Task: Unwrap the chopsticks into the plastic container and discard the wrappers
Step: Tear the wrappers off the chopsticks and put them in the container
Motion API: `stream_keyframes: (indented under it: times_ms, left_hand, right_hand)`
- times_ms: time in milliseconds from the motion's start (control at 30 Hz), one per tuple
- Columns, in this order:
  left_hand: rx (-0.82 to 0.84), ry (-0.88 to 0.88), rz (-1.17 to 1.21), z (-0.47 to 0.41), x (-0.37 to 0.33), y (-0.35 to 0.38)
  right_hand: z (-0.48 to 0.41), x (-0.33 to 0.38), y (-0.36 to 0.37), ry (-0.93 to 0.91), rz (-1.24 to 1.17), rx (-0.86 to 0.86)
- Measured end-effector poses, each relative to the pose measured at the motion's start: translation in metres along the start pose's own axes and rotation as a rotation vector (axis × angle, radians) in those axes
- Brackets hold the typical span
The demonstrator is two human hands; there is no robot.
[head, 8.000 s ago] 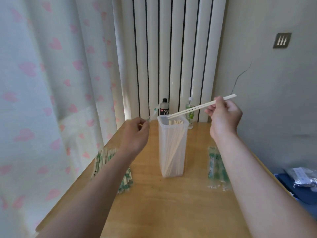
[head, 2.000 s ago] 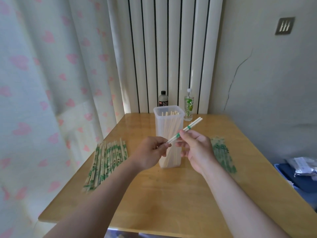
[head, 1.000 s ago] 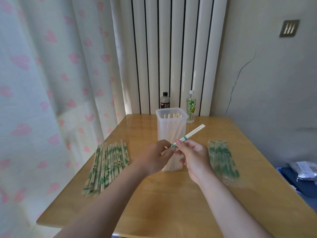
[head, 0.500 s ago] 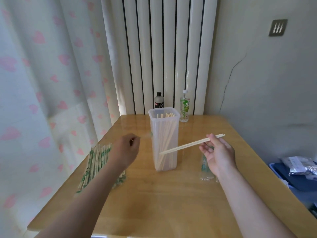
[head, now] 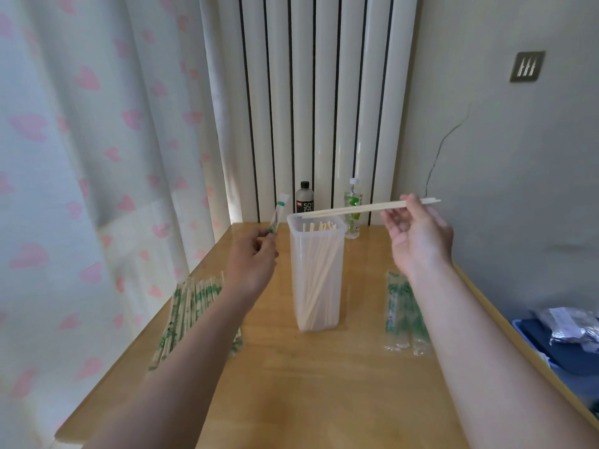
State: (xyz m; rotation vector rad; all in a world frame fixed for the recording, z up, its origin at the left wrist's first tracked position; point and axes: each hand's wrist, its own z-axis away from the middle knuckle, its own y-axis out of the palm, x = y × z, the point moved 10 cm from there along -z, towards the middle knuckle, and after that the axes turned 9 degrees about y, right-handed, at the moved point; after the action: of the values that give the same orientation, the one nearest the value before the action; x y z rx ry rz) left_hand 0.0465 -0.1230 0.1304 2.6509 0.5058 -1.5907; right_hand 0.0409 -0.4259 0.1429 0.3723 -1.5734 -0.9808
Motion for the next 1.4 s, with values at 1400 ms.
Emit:
stream_keyframes:
  times_ms: [1400]
  left_hand:
    - [0.577, -0.126, -0.079, 0.061, 0.032, 0.209]
  right_hand:
    - [-0.065, 0.024, -0.122, -0.029, 0.904, -0.069]
